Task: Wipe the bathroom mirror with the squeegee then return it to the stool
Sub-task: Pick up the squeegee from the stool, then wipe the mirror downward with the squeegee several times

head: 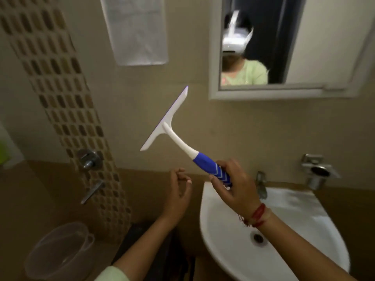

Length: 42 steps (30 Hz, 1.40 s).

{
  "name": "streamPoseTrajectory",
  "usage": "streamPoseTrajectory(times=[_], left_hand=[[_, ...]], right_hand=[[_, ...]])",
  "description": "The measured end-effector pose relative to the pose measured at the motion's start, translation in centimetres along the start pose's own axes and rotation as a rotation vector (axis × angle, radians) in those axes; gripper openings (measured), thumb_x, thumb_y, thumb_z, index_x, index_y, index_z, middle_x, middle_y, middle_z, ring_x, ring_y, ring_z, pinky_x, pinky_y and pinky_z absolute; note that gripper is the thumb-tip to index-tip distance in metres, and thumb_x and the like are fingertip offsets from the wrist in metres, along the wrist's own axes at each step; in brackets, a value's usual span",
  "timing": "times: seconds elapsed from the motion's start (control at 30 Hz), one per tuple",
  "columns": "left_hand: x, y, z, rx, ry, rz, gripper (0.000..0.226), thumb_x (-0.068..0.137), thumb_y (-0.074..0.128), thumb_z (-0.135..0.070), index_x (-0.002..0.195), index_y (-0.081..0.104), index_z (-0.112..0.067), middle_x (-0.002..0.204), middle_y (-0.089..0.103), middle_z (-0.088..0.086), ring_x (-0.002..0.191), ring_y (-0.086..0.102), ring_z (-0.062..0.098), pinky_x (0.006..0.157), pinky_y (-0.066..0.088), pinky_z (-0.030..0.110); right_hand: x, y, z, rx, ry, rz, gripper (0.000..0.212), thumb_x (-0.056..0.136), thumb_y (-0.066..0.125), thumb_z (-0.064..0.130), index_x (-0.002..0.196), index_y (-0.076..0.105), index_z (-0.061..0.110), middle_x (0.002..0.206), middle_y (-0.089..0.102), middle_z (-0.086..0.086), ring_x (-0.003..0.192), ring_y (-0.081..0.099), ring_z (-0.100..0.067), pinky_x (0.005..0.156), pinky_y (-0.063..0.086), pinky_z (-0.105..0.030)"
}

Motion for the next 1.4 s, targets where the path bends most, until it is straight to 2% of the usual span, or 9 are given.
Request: streamPoseTrajectory(times=[0.3,0.47,0.7,0.8,0.87,0.97,1.17,1.27,1.4], left_hand=[[7.3,1.9,-7.6,0.247,0.311,-0.057,0.014,0.081,0.051,-0.030,0.095,0.051,-0.033,0.096,0.056,-0.009,0.094,0.056,0.014,0.079,0.046,0.032],[11.4,2.4,-11.9,0.356,0.493,-0.052,0.025,0.081,0.044,-0.037,0.094,0.056,-0.019,0.094,0.057,-0.002,0.091,0.051,0.019,0.077,0.034,0.027],[20.9,2.1,-17.1,0.415,0.638,-0.165,0.036,0.080,0.043,-0.036,0.104,0.054,-0.011,0.104,0.054,0.007,0.099,0.048,0.026,0.083,0.030,0.025],[25.7,2.4,-18.8,0.400,0.631,-0.242,0.054,0.085,0.038,-0.044,0.130,0.040,-0.015,0.132,0.043,0.013,0.123,0.038,0.028,0.098,0.030,0.035],[28.7,3.3,-19.6,0.365,0.575,-0.208,0.061,0.088,0.033,-0.050,0.143,0.014,-0.032,0.150,0.021,0.011,0.137,0.020,0.027,0.106,0.022,0.045],[31.2,5.3,-20.8,0.333,0.628,-0.153,0.056,0.090,0.023,-0.054,0.137,-0.009,-0.052,0.155,0.009,0.006,0.141,0.010,0.025,0.109,0.014,0.053],[33.6,6.0,-21.0,0.242,0.705,-0.224,0.051,0.094,0.016,-0.043,0.140,-0.004,-0.045,0.146,0.035,0.009,0.130,0.037,0.026,0.105,0.024,0.059],[33.6,6.3,-20.8,0.124,0.763,-0.267,0.048,0.097,0.021,-0.033,0.141,0.005,-0.042,0.147,0.032,0.000,0.126,0.043,0.027,0.098,0.034,0.061],[33.8,6.6,-20.3,0.056,0.767,-0.228,0.047,0.098,0.022,-0.035,0.140,0.004,-0.049,0.144,0.038,0.011,0.086,0.061,0.033,0.071,0.052,0.045]], right_hand=[[4.0,-15.9,1.6,-0.156,-0.087,-0.407,0.037,0.082,0.052,0.042,0.110,0.049,0.018,0.113,0.037,0.002,0.098,0.044,0.014,0.061,0.047,-0.004],[7.3,-18.3,1.5,-0.172,-0.012,-0.500,0.051,0.080,0.058,0.045,0.108,0.058,0.002,0.108,0.040,-0.001,0.069,0.047,0.001,0.060,0.044,0.000],[12.1,-17.8,0.6,-0.012,-0.032,-0.660,0.029,0.086,0.053,0.030,0.111,0.050,0.015,0.086,0.050,0.021,0.073,0.055,0.013,0.055,0.042,0.000],[15.0,-18.2,0.0,0.062,-0.100,-0.714,0.030,0.088,0.058,0.016,0.114,0.043,0.022,0.084,0.057,0.013,0.068,0.059,0.008,0.051,0.042,-0.001],[17.7,-18.3,-0.1,0.140,-0.127,-0.716,0.029,0.088,0.057,0.007,0.112,0.045,0.018,0.085,0.060,0.008,0.066,0.060,0.007,0.051,0.042,-0.002],[21.7,-18.2,0.6,0.256,-0.172,-0.683,0.026,0.090,0.050,0.001,0.110,0.045,0.017,0.090,0.059,0.001,0.062,0.060,0.006,0.049,0.043,-0.003],[26.8,-17.6,1.1,0.332,-0.249,-0.734,0.025,0.094,0.044,0.001,0.114,0.039,0.016,0.099,0.053,0.010,0.053,0.060,0.003,0.045,0.042,-0.004],[28.7,-17.8,0.2,0.281,-0.226,-0.763,0.030,0.092,0.047,0.003,0.120,0.038,0.010,0.101,0.051,0.011,0.051,0.058,0.004,0.046,0.042,-0.004],[30.8,-18.0,-0.7,0.328,-0.185,-0.772,0.028,0.092,0.049,0.004,0.116,0.040,0.014,0.098,0.052,0.008,0.047,0.057,0.005,0.042,0.040,-0.005]])
Point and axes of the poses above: each hand's wrist, its own x-axis towards the middle knuckle, its own y-axis out of the palm, z = x × y, the point moved 4 cm from there along x, towards the middle knuckle
